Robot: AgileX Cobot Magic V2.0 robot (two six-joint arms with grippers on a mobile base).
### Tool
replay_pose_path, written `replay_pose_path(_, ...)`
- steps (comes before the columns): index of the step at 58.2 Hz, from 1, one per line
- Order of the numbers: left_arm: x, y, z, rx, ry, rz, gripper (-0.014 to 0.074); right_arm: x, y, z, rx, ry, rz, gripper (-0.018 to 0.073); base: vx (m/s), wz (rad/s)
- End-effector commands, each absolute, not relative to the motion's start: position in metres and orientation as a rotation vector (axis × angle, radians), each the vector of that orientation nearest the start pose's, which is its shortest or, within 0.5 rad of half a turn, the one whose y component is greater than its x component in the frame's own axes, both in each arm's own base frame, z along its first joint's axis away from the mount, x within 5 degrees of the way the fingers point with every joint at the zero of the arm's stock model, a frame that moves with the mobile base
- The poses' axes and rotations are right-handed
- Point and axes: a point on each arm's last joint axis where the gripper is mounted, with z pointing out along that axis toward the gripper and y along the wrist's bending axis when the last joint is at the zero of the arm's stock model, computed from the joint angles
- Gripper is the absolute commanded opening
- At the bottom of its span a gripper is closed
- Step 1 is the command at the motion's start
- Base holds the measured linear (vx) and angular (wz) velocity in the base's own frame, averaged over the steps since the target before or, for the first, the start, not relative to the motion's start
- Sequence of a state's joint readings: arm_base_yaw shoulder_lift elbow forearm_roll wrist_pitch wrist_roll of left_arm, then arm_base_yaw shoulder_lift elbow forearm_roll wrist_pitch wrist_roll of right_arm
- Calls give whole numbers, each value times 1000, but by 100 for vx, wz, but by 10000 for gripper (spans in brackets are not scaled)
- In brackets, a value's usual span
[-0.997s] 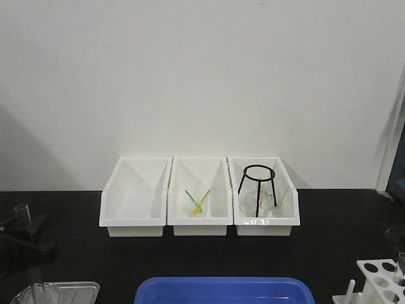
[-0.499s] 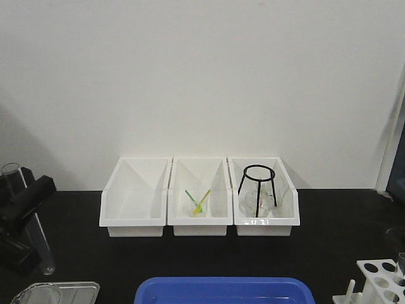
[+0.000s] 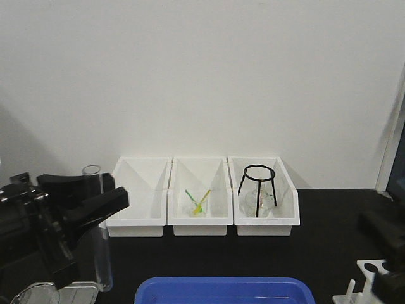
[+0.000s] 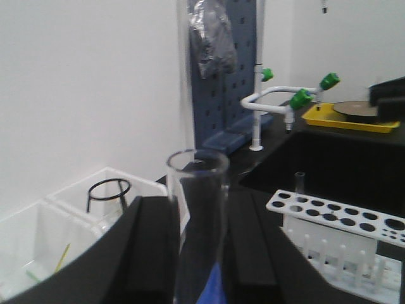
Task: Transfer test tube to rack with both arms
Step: 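Lift the test tube up out of the beaker with the left gripper, then bring the right gripper to the held tube and close on it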
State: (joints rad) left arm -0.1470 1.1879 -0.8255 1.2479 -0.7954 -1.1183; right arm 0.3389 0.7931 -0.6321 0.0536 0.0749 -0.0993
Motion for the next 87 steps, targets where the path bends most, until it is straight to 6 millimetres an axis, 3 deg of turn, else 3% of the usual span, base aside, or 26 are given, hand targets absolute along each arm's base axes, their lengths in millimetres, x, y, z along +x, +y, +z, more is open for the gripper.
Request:
replay_pose_path(1,236,-111,382,721,1311,-773,0,163,77,354,-422,1584,274,384,0,0)
replay_pose_path(14,258,-150,387,784,1303,-864,0,157,129,345,-617,1529,463,384,0,0)
replay_pose_path(23,267,-169,382,799,1322,-889,0,154,145,344,-648,1478,525,384,0,0)
replay_pose_path(46,258,-196,378,803,1303,-1011,0,164,154,341,-591,1446,566,384,0,0)
replay_pose_path(87,236,-221,379,866,1266,-1116,0,165,155,344,-573,1411,573,384,0,0)
